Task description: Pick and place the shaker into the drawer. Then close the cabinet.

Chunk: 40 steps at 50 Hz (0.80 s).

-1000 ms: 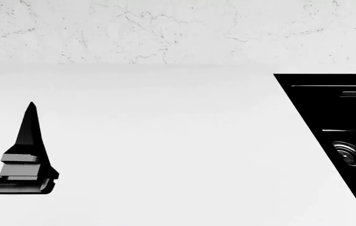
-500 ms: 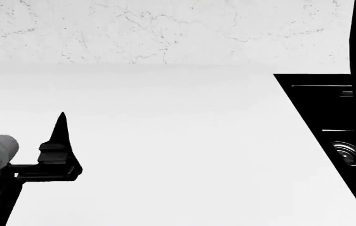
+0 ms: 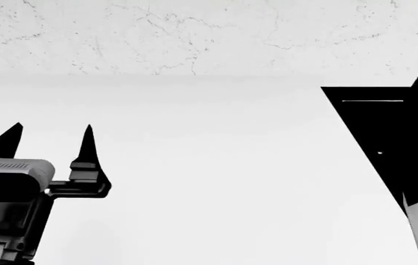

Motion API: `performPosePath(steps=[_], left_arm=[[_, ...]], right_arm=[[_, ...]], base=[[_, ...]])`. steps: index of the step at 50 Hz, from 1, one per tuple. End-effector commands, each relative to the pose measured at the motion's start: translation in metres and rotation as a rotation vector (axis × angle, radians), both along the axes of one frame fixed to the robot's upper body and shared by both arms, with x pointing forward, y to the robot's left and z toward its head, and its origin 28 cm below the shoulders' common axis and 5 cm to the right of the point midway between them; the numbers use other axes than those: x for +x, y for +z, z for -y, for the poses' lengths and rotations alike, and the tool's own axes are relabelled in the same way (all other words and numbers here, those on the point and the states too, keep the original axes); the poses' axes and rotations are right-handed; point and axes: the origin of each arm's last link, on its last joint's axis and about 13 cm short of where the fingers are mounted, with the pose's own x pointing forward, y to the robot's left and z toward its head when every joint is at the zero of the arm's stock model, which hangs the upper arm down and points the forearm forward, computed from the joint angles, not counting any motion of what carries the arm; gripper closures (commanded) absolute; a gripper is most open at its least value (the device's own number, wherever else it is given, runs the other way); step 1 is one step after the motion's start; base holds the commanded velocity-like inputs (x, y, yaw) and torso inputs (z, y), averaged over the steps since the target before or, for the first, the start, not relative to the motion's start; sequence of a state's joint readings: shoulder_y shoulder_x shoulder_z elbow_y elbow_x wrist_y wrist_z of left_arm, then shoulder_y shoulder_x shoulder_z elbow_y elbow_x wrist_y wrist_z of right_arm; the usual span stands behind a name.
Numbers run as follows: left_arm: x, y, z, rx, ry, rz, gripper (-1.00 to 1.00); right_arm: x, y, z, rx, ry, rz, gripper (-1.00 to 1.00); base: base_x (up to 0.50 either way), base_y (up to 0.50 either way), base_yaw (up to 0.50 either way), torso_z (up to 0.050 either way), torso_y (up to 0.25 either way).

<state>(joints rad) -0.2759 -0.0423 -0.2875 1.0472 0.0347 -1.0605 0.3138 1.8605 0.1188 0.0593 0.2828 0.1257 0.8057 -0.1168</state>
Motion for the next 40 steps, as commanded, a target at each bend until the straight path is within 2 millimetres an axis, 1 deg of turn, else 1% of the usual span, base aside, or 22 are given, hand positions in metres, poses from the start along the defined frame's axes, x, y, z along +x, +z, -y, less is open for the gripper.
performPosePath(steps=[1, 3, 7, 9, 11, 17, 23, 30, 36, 40], left_arm=[[-0.004, -0.006, 0.009, 0.069, -0.029, -0.021, -1.0], [-0.003, -0.006, 0.011, 0.065, -0.04, -0.027, -1.0], [0.0, -0.005, 0.017, 0.057, -0.067, -0.04, -1.0], [0.001, -0.005, 0.019, 0.057, -0.076, -0.049, -1.0], [0.003, -0.005, 0.021, 0.057, -0.079, -0.053, -1.0], [0.006, -0.009, 0.024, 0.05, -0.098, -0.061, -1.0], [0.007, -0.012, 0.025, 0.05, -0.101, -0.072, -1.0], [0.008, -0.015, 0.026, 0.049, -0.101, -0.083, -1.0], [0.009, -0.017, 0.027, 0.045, -0.108, -0.092, -1.0], [0.01, -0.017, 0.028, 0.046, -0.109, -0.096, -1.0]], right_arm=[[-0.127, -0.136, 0.021, 0.095, -0.117, 0.116, -1.0], [-0.123, -0.173, -0.003, -0.137, 0.096, 0.035, -1.0], [-0.101, -0.221, -0.01, -0.112, 0.095, -0.128, -1.0], [-0.092, -0.237, -0.011, -0.098, 0.085, -0.197, -1.0], [-0.085, -0.248, -0.012, -0.085, 0.077, -0.252, -1.0], [-0.079, -0.279, -0.014, -0.114, 0.047, -0.379, -1.0], [-0.078, -0.294, -0.014, -0.106, 0.027, -0.451, -1.0], [-0.081, -0.296, -0.013, -0.085, 0.048, -0.478, -1.0], [-0.079, -0.304, -0.014, -0.095, 0.041, -0.505, -1.0], [-0.078, -0.305, -0.014, -0.089, 0.048, -0.519, -1.0]], base=[[0.0, 0.0, 0.0, 0.0, 0.0], [0.0, 0.0, 0.0, 0.0, 0.0], [0.0, 0.0, 0.0, 0.0, 0.0], [0.0, 0.0, 0.0, 0.0, 0.0], [0.0, 0.0, 0.0, 0.0, 0.0], [0.0, 0.0, 0.0, 0.0, 0.0], [0.0, 0.0, 0.0, 0.0, 0.0], [0.0, 0.0, 0.0, 0.0, 0.0], [0.0, 0.0, 0.0, 0.0, 0.0], [0.0, 0.0, 0.0, 0.0, 0.0]])
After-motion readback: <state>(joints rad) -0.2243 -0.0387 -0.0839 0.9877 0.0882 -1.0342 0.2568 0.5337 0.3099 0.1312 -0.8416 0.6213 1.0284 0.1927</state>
